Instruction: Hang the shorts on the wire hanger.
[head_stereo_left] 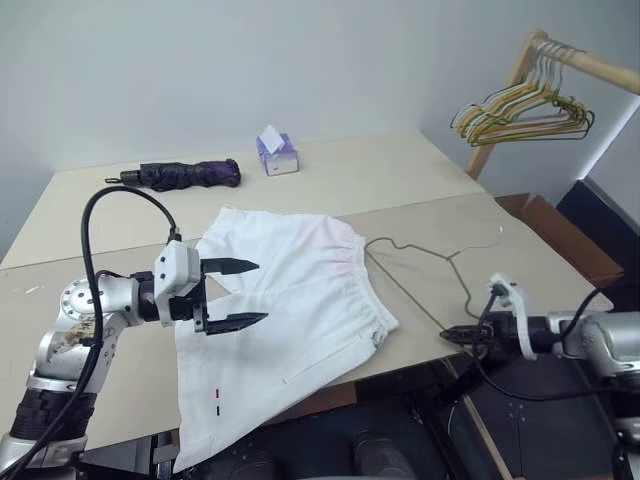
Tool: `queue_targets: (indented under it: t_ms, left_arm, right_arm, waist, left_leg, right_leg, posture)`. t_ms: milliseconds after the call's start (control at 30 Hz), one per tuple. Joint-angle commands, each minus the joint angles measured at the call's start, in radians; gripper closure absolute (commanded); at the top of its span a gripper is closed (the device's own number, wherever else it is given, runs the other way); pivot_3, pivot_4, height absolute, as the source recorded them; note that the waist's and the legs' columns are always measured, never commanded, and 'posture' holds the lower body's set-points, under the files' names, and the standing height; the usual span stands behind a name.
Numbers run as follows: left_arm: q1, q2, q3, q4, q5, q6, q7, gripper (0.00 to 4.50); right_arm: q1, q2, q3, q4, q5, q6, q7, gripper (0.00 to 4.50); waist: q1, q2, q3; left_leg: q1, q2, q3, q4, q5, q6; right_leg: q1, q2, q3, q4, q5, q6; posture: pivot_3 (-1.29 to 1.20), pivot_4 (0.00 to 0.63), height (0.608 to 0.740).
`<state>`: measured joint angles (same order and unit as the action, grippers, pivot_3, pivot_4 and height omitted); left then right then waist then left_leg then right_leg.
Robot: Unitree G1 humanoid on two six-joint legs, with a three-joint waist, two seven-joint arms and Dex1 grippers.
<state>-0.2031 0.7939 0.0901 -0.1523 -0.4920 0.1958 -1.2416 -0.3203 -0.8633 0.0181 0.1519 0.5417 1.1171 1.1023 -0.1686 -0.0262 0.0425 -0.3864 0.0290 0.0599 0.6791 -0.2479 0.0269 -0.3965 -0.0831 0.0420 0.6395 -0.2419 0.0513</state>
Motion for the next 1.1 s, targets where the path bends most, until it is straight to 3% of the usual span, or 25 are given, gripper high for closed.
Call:
queue_targets:
  t_ms: [33, 600, 833, 1100]
  left_arm:
    - [-0.022, 0.005, 0.005, -0.013, 0.011, -0.015, 0.008, 0.08]
    - [-0.019, 0.020, 0.033, -0.003, 0.021, -0.020, 0.013, 0.08]
    - [-0.031, 0.025, 0.034, 0.009, 0.032, -0.030, 0.016, 0.08]
    - [-0.034, 0.025, 0.037, 0.013, 0.042, -0.044, 0.031, 0.08]
  right_arm:
    - [-0.041, -0.001, 0.027, 0.023, -0.008, -0.006, 0.016, 4.50]
    - [-0.087, 0.009, 0.021, 0.147, -0.064, -0.079, -0.006, 4.50]
    - [-0.109, -0.031, 0.104, 0.092, -0.050, -0.104, 0.168, 4.50]
    - [-0.230, 0.009, 0.141, 0.228, -0.108, -0.146, 0.179, 4.50]
  waist:
    - [0.002, 0.000, 0.000]
    - [0.017, 0.000, 0.000]
    - [0.017, 0.000, 0.000]
    - [0.018, 0.000, 0.000]
  left_leg:
    - [0.000, 0.000, 0.000, 0.000, 0.000, 0.000]
    - [0.001, 0.001, 0.001, 0.000, 0.000, 0.000]
    - [0.001, 0.001, 0.001, 0.000, 0.000, 0.000]
    - [0.000, 0.002, 0.001, 0.000, 0.000, 0.000]
  right_leg:
    - [0.000, 0.000, 0.000, 0.000, 0.000, 0.000]
    - [0.000, 0.001, 0.000, 0.001, 0.000, 0.000]
    - [0.000, 0.002, 0.001, 0.001, 0.000, 0.000]
    - [-0.002, 0.002, 0.001, 0.001, 0.001, -0.001]
  posture:
    - [-0.16, 0.017, 0.740]
    - [-0.14, 0.004, 0.740]
    - [-0.13, 0.002, 0.740]
    - [-0.12, 0.002, 0.740]
